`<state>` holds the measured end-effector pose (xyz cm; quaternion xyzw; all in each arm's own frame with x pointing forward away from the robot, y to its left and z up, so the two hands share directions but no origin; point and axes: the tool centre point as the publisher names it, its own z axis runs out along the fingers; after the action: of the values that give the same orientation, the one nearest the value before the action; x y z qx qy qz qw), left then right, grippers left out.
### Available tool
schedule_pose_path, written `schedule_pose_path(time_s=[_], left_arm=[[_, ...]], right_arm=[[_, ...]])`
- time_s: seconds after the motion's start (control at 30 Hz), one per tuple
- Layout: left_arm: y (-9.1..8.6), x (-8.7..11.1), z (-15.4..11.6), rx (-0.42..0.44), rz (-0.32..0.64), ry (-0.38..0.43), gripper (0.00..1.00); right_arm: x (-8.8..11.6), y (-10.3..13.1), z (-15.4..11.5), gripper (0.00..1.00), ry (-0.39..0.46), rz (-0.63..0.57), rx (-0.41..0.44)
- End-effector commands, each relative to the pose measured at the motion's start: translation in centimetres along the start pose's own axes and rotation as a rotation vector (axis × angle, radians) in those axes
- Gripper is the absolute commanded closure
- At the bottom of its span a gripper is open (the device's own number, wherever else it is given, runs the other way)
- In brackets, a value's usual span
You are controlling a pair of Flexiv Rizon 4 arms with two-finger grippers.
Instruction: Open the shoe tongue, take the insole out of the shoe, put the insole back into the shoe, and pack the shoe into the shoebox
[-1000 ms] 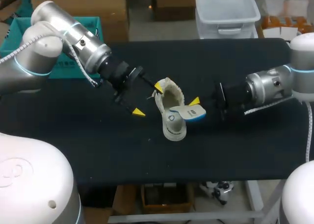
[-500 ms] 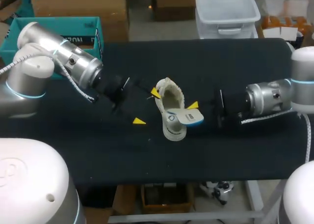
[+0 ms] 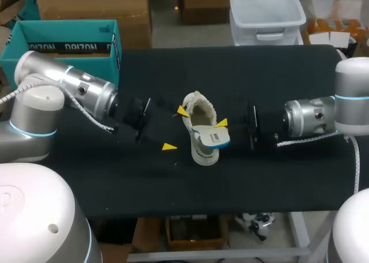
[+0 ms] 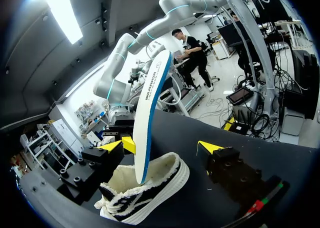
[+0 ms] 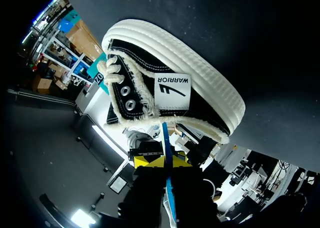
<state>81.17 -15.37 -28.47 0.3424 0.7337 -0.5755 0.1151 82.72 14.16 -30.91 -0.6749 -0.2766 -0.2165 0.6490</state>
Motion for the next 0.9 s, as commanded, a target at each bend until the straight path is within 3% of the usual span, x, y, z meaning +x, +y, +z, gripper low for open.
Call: schedule_pose_path(time_s=[0.03, 0.37, 0.8, 0.9], left_arm=[[0.1, 0.3, 0.6, 0.0, 0.005, -0.072, 0.0], [0.7, 0.1, 1.2, -0.019, 0.007, -0.092, 0.0], [2.6, -0.7, 1.4, -0.061, -0.007, -0.117, 0.0], [3.1, -1.2, 1.8, -0.07, -0.006, -0.117, 0.24]], right_arm=[[-0.7, 0.0, -0.1, 1.0, 0.029, -0.009, -0.004], [-0.8, 0.7, 0.6, 1.0, 0.05, -0.018, -0.02], [-0.4, 1.7, 0.6, 1.0, 0.043, 0.001, -0.1], [-0.4, 1.6, 0.5, 1.0, 0.045, 0.001, -0.102]])
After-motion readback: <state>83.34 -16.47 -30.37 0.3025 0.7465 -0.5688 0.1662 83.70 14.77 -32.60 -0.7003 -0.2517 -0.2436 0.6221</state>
